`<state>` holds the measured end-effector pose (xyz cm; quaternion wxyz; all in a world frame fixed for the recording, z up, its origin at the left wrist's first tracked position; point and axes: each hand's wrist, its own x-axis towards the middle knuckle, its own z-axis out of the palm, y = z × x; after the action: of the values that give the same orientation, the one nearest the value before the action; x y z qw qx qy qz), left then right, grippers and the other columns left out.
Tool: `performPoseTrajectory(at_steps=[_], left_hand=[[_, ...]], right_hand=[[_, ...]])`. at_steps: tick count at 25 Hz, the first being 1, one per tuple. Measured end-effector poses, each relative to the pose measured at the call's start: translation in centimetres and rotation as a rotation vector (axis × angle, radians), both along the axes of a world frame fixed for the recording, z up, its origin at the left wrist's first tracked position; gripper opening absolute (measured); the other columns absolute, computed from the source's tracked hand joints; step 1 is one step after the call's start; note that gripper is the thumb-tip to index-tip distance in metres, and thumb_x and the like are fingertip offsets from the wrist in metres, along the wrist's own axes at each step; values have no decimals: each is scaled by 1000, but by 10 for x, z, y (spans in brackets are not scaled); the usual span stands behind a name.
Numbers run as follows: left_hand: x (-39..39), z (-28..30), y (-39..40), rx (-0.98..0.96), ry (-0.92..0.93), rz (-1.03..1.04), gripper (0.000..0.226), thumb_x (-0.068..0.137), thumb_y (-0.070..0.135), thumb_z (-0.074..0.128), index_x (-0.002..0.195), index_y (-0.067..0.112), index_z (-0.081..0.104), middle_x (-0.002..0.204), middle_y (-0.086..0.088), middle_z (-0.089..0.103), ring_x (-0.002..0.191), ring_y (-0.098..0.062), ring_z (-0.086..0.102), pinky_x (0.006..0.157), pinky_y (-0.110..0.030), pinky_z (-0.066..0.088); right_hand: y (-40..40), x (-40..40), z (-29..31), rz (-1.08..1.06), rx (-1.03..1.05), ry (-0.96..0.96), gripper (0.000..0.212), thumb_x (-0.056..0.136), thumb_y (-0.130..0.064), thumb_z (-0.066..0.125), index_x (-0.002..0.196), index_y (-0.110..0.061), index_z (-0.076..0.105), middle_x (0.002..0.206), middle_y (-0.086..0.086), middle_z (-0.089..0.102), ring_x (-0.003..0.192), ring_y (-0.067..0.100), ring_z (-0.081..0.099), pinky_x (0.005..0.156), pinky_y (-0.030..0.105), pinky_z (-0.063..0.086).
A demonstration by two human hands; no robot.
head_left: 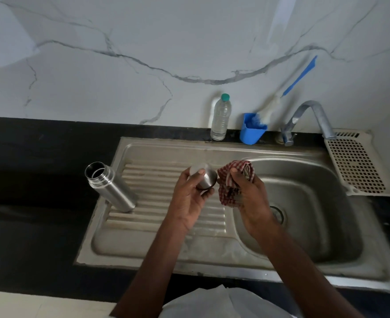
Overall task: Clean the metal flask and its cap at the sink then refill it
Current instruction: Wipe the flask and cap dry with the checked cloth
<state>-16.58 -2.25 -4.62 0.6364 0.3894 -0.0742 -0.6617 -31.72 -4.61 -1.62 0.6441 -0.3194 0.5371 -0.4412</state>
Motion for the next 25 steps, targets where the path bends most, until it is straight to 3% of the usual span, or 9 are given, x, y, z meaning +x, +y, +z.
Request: performPoseTrajectory(at_steps=[4, 7, 10, 12, 14, 16, 20, 23, 25], left_hand=[[-35, 10, -17, -57, 281, -39, 17, 102, 23, 63, 108, 10, 72, 124, -22, 69, 108, -33, 68, 92, -41, 57], [-49, 12, -27, 71, 188, -112, 14, 94, 19, 72, 105, 10, 72, 123, -20, 73, 104, -31, 71, 89, -41, 59], [-67, 2, -30, 307, 80, -207, 37, 76, 23, 86, 107, 10, 70, 100, -10, 80, 95, -24, 71, 85, -38, 54], [-81, 3, -30, 350, 69, -236, 58, 66, 24, 89, 119, 9, 69, 103, -8, 80, 103, -23, 72, 89, -38, 52], [-93, 8, -31, 314, 27, -240, 57, 63, 22, 87, 116, 8, 70, 105, -9, 80, 104, -23, 72, 95, -38, 50], [-102, 19, -35, 241, -39, -210, 41, 71, 25, 85, 106, 7, 72, 98, -9, 79, 95, -22, 72, 101, -38, 48], [-108, 48, -39, 82, -307, -210, 55, 99, 60, 57, 118, 11, 73, 108, -5, 79, 103, -17, 73, 92, -30, 50], [-118, 62, -32, 16, -659, -327, 67, 102, 71, 33, 119, 22, 75, 111, 5, 80, 110, -7, 72, 92, -25, 45], [-124, 64, -25, -63, -742, -317, 76, 104, 69, 22, 106, 16, 78, 101, 3, 80, 97, -5, 74, 89, -23, 50]], right_hand=[[2, -25, 6, -66, -16, -4, 26, 98, -26, 65, 115, -8, 72, 104, 14, 77, 91, 28, 70, 78, 44, 55], [-1, -54, 3, -167, -13, 42, 25, 98, -25, 65, 115, -9, 72, 108, 16, 77, 103, 34, 72, 89, 48, 55], [-7, -78, 12, -249, -53, 122, 8, 99, -21, 64, 103, -18, 70, 104, 13, 76, 95, 27, 70, 83, 43, 56], [-10, -88, 17, -261, -186, 249, 7, 100, -20, 64, 98, -27, 62, 97, 0, 72, 89, 17, 67, 81, 40, 56], [-10, -92, 13, -135, -388, 462, 12, 100, -25, 65, 108, -31, 58, 98, -6, 70, 88, 12, 68, 81, 45, 59], [-7, -93, 2, 83, -607, 644, 29, 99, -22, 65, 127, -23, 57, 109, -4, 71, 93, 12, 71, 80, 44, 61], [-8, -89, -13, 262, -948, 991, 59, 92, -5, 71, 147, -11, 51, 156, 7, 47, 141, 21, 49, 111, 38, 48], [-11, -87, -15, 281, -987, 1077, 65, 91, -4, 70, 151, -9, 46, 161, 9, 40, 152, 26, 32, 119, 49, 39], [-10, -85, -11, 295, -1013, 1001, 55, 97, -15, 62, 150, -12, 48, 157, 7, 45, 151, 25, 35, 119, 50, 38]])
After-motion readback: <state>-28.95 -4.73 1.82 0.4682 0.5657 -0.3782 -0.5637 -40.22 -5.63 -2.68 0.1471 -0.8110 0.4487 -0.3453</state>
